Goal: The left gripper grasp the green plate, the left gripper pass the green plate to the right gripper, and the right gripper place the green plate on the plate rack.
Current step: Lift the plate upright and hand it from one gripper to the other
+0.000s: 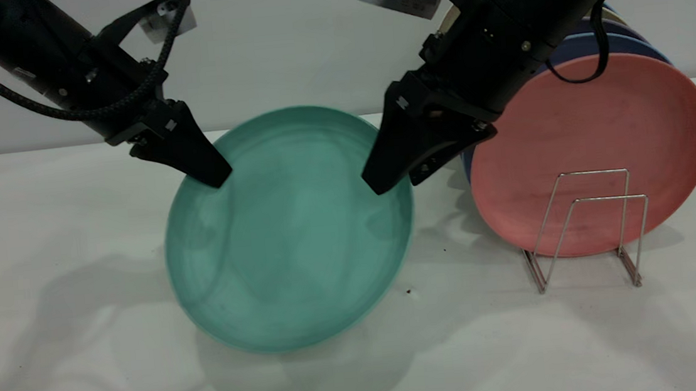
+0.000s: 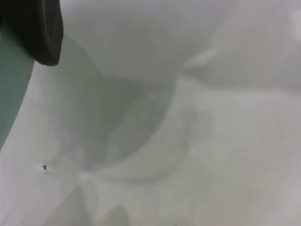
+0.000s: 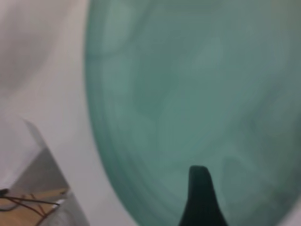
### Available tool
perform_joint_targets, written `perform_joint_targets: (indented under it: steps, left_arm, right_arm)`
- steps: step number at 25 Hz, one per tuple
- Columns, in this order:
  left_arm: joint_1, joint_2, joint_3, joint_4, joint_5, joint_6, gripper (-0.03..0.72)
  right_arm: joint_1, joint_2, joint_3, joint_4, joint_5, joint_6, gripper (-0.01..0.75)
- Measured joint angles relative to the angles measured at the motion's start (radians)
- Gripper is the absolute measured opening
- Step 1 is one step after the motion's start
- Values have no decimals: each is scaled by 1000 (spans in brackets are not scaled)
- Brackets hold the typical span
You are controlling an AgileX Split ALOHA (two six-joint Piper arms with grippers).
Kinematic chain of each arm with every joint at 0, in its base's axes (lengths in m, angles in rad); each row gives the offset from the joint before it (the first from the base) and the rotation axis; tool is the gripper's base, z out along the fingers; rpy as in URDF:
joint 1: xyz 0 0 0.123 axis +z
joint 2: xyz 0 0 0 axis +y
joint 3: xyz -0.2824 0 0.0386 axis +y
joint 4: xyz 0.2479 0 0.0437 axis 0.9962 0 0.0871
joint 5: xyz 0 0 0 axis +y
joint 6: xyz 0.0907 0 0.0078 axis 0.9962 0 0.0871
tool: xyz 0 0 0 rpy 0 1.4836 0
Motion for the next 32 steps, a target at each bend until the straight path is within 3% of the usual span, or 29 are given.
perform_joint_targets:
  steps: [6,10,17,24,29,32]
  left_arm:
    - [-30,0,0,-1,-34,8,18]
    - [-40,0,0,-21,-39,28,18]
    - [-42,0,2,-92,-13,66,21]
    - [-45,-2,2,-124,14,86,21]
    - [-45,-5,2,-124,16,87,31]
    - [-45,-5,2,-143,21,81,89]
  right_arm:
    - [-5,3,0,73,11,-28,553]
    - [-5,3,0,74,12,-28,503]
    - [-5,3,0,81,1,-28,340]
    - [-14,5,0,78,-42,-18,124]
    - [-15,5,0,75,-47,-18,117]
    - [-14,5,0,77,-46,-29,116]
